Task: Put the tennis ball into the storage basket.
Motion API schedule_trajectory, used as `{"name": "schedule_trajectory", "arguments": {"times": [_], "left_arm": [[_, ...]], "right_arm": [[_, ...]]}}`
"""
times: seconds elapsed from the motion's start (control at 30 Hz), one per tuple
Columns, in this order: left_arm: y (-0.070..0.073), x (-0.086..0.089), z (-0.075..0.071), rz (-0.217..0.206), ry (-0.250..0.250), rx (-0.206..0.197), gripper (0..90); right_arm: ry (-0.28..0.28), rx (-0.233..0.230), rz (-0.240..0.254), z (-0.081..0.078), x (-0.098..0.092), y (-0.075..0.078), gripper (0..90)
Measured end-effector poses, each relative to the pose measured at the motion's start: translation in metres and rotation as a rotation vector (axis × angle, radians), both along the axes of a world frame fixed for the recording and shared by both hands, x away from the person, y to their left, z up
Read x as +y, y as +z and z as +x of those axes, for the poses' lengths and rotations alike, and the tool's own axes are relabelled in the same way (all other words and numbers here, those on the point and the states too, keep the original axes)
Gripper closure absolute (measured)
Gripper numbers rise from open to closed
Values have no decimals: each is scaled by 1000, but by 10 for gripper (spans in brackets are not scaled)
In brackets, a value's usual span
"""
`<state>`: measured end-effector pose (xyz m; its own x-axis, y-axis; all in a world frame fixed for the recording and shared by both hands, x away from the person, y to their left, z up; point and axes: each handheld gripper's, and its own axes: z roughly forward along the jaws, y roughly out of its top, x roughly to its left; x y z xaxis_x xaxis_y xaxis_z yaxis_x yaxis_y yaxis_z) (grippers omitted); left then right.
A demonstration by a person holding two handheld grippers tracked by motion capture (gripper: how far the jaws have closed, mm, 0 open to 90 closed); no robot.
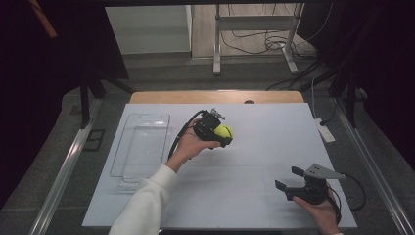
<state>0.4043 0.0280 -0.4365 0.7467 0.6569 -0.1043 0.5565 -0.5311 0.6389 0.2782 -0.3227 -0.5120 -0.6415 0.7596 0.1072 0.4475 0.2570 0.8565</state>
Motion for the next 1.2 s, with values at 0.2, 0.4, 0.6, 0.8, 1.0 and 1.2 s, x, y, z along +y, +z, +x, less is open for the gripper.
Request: {"name": "schedule_trajectory", "arguments": {"times": [0.2,0.4,0.6,0.8,1.0,1.2], "left_arm": [[-1,4,-2,-10,2,-5,267],[0,8,-6,-16,7,-11,267],[1,12,-9,-25,12,-22,266],[2,15,-11,-26,13,-27,267],[3,17,-14,-28,13,-35,266],[4,20,-17,-33,15,-44,266]], "right_arm": [[0,0,-1,0,0,0,112],[0,0,0,0,0,0,112],[1,0,-1,0,0,0,112],[-1,1,-1,0,0,0,112],[0,1,-2,0,0,0,112],[-1,1,-2,0,0,0,112]]}}
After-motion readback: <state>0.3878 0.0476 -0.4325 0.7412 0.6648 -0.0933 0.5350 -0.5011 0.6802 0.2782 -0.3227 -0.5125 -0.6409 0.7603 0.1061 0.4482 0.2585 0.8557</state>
